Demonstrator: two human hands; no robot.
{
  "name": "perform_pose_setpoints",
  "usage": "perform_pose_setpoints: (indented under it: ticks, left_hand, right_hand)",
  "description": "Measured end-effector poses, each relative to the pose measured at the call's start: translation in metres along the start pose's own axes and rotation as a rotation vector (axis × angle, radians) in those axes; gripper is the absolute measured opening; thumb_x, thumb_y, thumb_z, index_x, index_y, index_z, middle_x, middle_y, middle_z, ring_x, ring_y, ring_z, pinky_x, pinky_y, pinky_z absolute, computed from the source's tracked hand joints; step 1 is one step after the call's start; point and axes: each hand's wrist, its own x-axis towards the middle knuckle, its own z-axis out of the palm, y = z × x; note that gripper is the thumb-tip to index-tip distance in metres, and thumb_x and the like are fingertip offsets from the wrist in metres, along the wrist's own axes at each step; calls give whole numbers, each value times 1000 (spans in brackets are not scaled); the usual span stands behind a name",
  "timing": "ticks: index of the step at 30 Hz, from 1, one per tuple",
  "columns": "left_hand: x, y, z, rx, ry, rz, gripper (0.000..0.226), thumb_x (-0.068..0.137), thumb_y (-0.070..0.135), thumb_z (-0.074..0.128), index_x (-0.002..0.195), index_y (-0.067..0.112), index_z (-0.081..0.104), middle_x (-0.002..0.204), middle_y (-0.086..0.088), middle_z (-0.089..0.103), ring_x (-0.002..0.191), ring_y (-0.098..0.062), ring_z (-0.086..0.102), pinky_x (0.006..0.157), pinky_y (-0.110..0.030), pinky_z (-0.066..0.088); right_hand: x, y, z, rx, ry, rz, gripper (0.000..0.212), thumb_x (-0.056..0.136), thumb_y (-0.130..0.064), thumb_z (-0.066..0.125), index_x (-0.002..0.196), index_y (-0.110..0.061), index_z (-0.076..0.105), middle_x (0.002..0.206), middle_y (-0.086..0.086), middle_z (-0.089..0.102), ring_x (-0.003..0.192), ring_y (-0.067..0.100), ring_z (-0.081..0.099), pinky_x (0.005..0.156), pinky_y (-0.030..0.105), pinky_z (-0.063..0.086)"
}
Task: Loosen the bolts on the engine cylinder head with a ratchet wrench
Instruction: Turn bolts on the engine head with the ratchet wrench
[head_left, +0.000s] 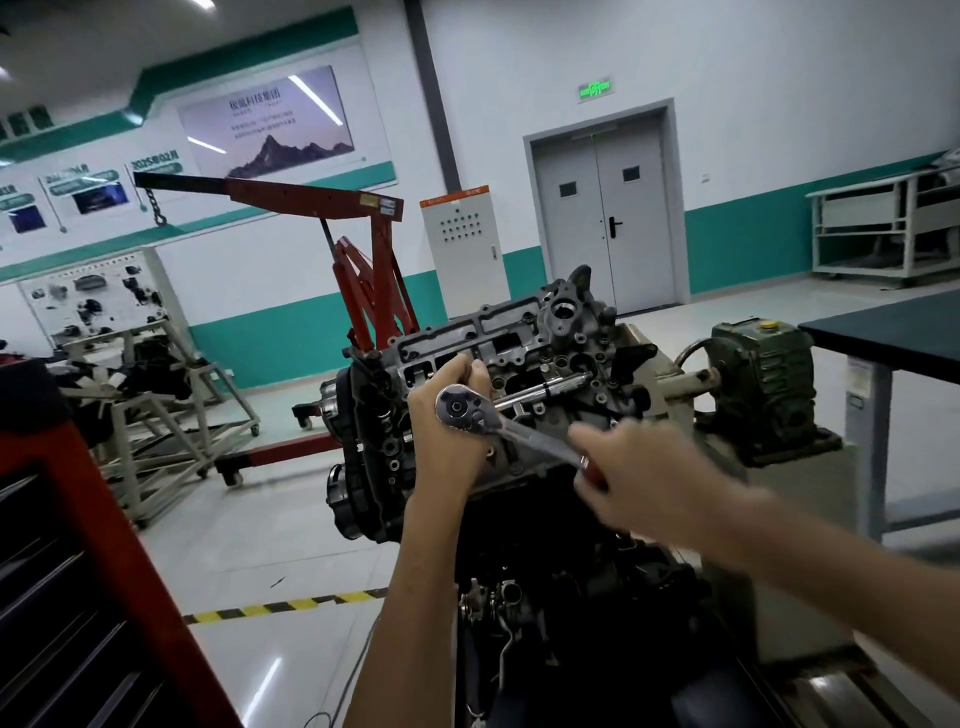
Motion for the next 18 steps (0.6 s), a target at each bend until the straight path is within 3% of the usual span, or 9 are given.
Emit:
perform_pose_setpoints:
  ticks: [2, 6, 9, 14, 16, 18]
  left_hand:
    - [2, 1, -4, 33, -55, -5, 38, 95, 1, 51, 59, 1, 41, 52, 12, 34, 49, -2, 28, 48, -18, 24]
    - [7, 9, -6, 126, -199, 106, 45, 90, -1, 52, 56, 22, 33, 51, 9, 31, 50, -4, 26, 50, -24, 22]
    - [1, 7, -2, 69, -82, 34, 44, 95, 6, 53, 58, 12, 32, 54, 10, 30, 52, -4, 25, 51, -22, 23]
    - [-12, 18, 22, -89, 244, -53, 41, 98, 12, 51, 62, 24, 35, 52, 15, 35, 50, 0, 29, 51, -13, 30]
    - [-8, 19, 34, -247, 293, -112, 41, 97, 7, 49, 61, 21, 35, 53, 16, 34, 52, 0, 29, 67, -16, 38]
    - [-7, 20, 41, -411, 241, -208, 41, 95, 13, 49, 56, 18, 38, 55, 15, 32, 57, -4, 25, 77, -27, 38]
  right_hand:
    - [24, 24, -28, -134, 43, -70, 14, 86, -30, 49, 82, -24, 37, 58, -12, 39, 48, 3, 38, 57, 22, 39]
    - [57, 45, -64, -283, 196, -71, 16, 80, -19, 56, 83, -19, 41, 55, -12, 32, 51, 13, 39, 58, 27, 33]
    - [40, 36, -42, -239, 124, 17, 14, 83, -27, 52, 87, -21, 40, 61, -9, 41, 60, 15, 47, 63, 28, 37]
    - [-9, -10, 9, 58, 116, 219, 21, 86, -33, 50, 77, -25, 33, 58, -8, 39, 56, 16, 50, 57, 26, 40]
    - [-20, -34, 27, 330, 92, 276, 22, 85, -29, 51, 72, -24, 34, 58, -7, 43, 54, 15, 52, 54, 25, 41]
    - [-27, -53, 40, 620, 67, 302, 28, 85, -23, 54, 65, -27, 35, 53, -10, 43, 44, 5, 46, 46, 14, 34]
